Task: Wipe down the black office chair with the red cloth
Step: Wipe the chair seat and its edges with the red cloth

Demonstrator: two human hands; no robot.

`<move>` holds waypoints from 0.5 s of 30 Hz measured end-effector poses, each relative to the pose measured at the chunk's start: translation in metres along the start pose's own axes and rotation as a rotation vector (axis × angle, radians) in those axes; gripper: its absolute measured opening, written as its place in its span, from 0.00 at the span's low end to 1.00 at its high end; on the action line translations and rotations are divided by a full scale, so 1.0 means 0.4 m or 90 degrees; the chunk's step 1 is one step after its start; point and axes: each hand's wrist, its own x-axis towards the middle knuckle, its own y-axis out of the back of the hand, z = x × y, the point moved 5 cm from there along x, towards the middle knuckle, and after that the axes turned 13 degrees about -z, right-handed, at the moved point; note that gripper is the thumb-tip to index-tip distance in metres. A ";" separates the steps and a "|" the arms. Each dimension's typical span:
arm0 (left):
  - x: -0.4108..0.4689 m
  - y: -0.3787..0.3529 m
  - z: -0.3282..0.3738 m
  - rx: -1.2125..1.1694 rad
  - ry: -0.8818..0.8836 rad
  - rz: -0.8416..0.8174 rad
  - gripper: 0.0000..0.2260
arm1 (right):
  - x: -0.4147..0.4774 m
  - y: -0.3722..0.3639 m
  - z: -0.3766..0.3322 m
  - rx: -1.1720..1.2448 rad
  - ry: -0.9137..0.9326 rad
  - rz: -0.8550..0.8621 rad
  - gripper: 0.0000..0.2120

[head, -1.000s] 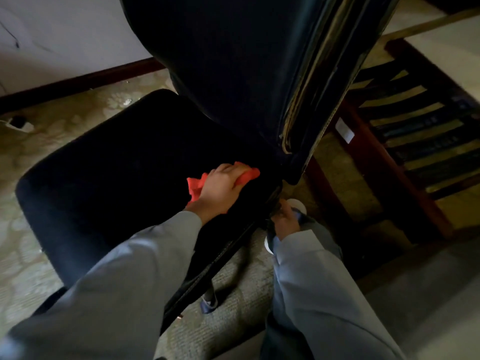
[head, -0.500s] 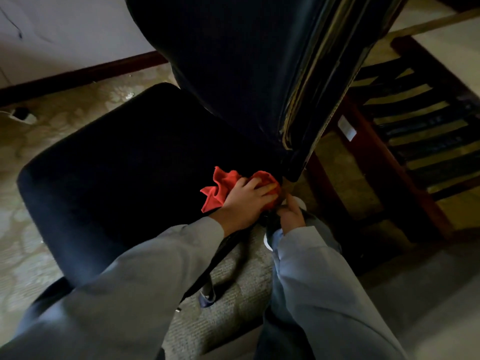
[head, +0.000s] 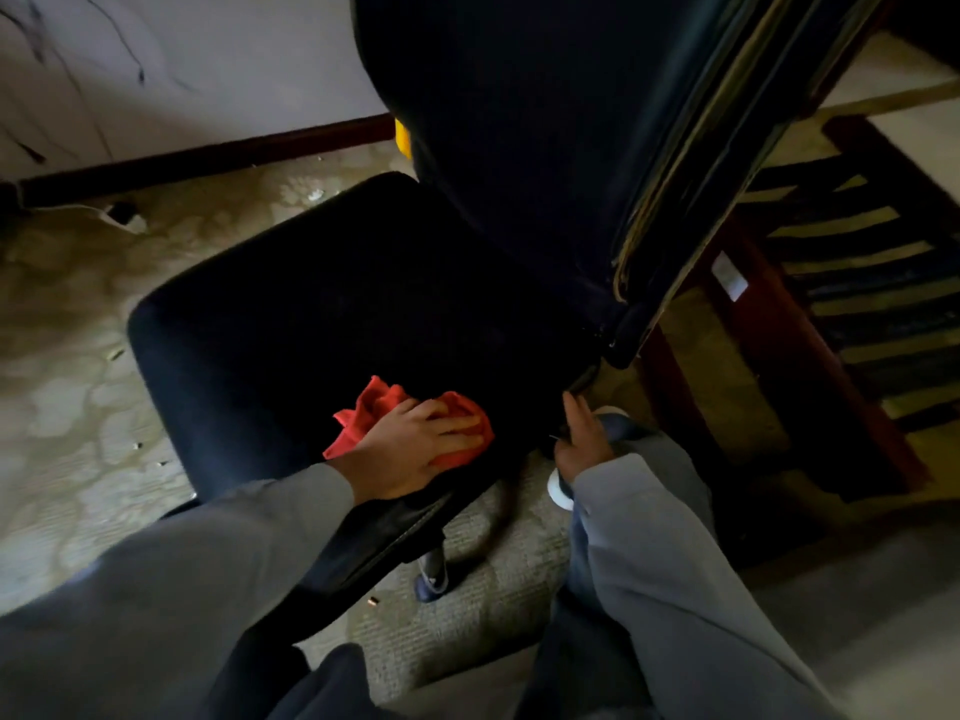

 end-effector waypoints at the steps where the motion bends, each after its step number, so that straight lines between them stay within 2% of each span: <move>1: -0.027 -0.010 -0.019 -0.037 0.007 -0.009 0.23 | -0.010 -0.009 -0.005 -0.032 -0.001 0.000 0.31; 3: -0.066 -0.026 -0.053 -0.119 0.032 0.013 0.21 | -0.023 -0.022 -0.007 -0.080 -0.009 -0.013 0.32; 6: -0.083 -0.003 -0.054 -0.234 0.057 0.143 0.25 | -0.023 -0.035 -0.005 -0.129 -0.005 -0.017 0.32; 9: -0.029 0.028 -0.024 -0.282 0.132 0.204 0.28 | -0.021 -0.042 -0.013 -0.134 0.023 0.005 0.31; 12: 0.053 0.038 0.046 -0.216 0.167 0.176 0.22 | -0.031 -0.042 -0.016 -0.121 0.055 0.026 0.30; 15: 0.097 0.015 0.121 -0.099 0.175 0.078 0.24 | -0.041 -0.038 -0.011 -0.132 0.066 0.034 0.31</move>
